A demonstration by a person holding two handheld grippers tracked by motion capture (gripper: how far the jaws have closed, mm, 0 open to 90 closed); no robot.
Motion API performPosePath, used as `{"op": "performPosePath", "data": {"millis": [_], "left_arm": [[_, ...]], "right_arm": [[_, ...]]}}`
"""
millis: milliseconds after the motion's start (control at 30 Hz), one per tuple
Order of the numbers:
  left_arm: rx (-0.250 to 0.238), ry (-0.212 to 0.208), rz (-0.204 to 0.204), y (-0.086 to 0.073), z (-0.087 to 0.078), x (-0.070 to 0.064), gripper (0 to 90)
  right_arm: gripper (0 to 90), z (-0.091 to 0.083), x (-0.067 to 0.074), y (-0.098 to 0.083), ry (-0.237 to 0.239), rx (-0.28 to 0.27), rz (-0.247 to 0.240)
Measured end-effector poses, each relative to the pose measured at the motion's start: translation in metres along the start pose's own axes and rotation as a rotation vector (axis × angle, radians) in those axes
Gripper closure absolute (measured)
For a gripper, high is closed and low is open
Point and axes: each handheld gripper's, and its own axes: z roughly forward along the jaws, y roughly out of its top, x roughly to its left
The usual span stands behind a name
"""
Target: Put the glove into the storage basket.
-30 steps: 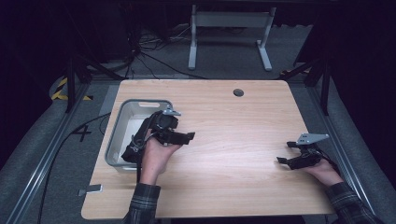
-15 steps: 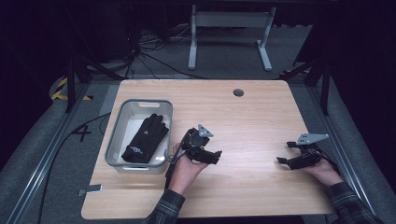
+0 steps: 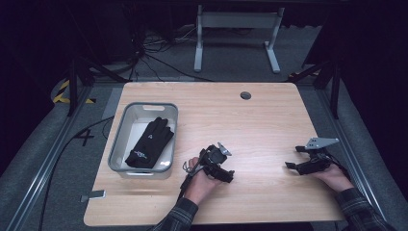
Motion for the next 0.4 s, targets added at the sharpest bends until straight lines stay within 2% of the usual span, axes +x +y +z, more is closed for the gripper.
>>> {"op": "performPosePath", "data": {"millis": [100, 267, 400], "left_arm": [[-0.009, -0.001, 0.011, -0.0011, 0.0013, 0.0002, 8.9], [-0.034, -0.022, 0.028, -0.0042, 0.0048, 0.0021, 0.4], [-0.061, -0.037, 0.042, -0.0069, 0.0056, 0.0037, 0.0]], "right_arm": [[13.5, 0.0, 0.0, 0.0, 0.0, 0.0, 0.0], [13.5, 0.0, 0.0, 0.0, 0.0, 0.0, 0.0], [13.5, 0.0, 0.0, 0.0, 0.0, 0.0, 0.0]]}}
